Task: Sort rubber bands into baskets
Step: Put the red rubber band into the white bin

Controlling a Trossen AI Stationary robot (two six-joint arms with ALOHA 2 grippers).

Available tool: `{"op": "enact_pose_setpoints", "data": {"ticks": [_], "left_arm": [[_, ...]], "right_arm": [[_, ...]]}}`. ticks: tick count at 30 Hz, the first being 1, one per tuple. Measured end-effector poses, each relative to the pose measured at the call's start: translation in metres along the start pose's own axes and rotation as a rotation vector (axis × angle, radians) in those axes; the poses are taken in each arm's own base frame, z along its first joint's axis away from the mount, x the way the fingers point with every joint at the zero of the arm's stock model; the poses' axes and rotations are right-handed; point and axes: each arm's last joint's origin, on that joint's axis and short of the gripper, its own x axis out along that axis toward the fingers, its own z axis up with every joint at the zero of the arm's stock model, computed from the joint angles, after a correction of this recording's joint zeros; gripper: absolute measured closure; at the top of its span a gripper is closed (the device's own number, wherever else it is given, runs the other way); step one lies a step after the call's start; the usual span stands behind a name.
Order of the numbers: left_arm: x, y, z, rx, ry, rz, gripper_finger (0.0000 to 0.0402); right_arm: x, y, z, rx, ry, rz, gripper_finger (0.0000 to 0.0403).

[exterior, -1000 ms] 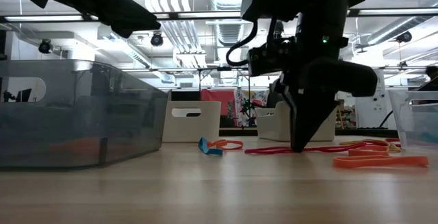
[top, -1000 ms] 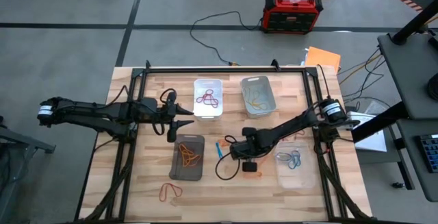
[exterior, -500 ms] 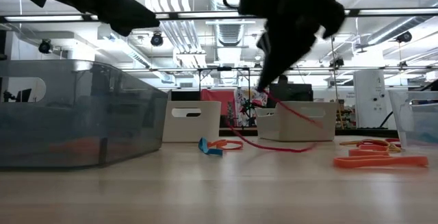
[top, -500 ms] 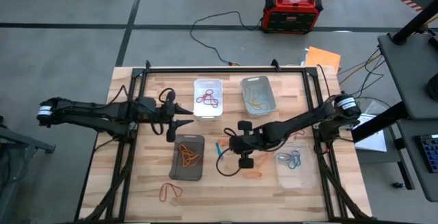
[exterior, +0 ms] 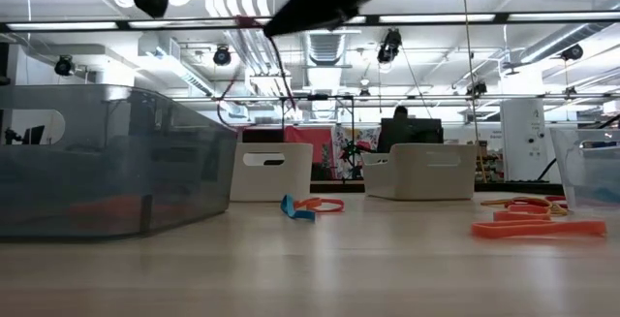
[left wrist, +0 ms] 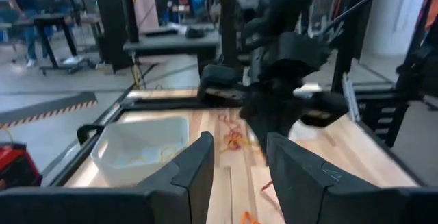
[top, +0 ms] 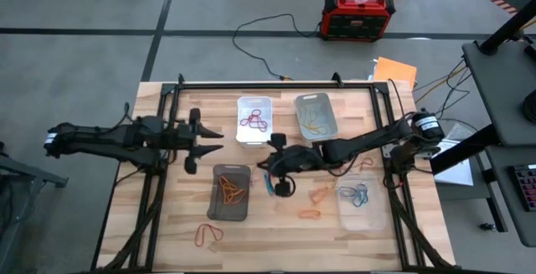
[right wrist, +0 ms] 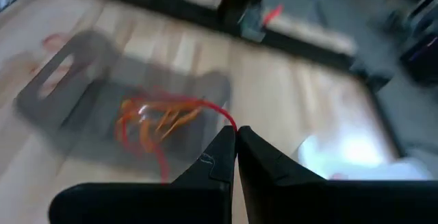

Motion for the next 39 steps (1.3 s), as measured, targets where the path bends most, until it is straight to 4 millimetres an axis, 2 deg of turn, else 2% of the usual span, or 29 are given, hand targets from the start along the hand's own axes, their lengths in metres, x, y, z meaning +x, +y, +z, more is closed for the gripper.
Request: {"op": "enact_pose_setpoints", "data": {"ticks": [9,14,23,34,39], "left_arm": [[-0.018,0.0,0.007,-0.019,-0.063,-0.01,0.028],[-0.018,0.0,0.006,-0.025,-0.049,-0.01,0.028],[-0.017,0.0,0.005,-0.024,-0.039,-0.009,0.028],[-0.01,-0.001,0.003,-0.023,-0.022,-0.008,0.028],[-0.008,-0.001,0.003,-0.023,-0.021,-0.008,0.028]], "right_arm": [[0.007,-0.052,0.007,-0.053,-0.174,-0.177,0.0394],[0.009,-0.085,0.001,-0.044,-0.194,-0.268,0.0394],[0.007,-0.134,-0.018,0.081,-0.157,-0.376,0.0394],[0.003,-0.163,-0.032,0.167,-0.154,-0.389,0.0394],[0.017,-0.165,-0.044,0.188,-0.13,-0.387,0.0394]]}}
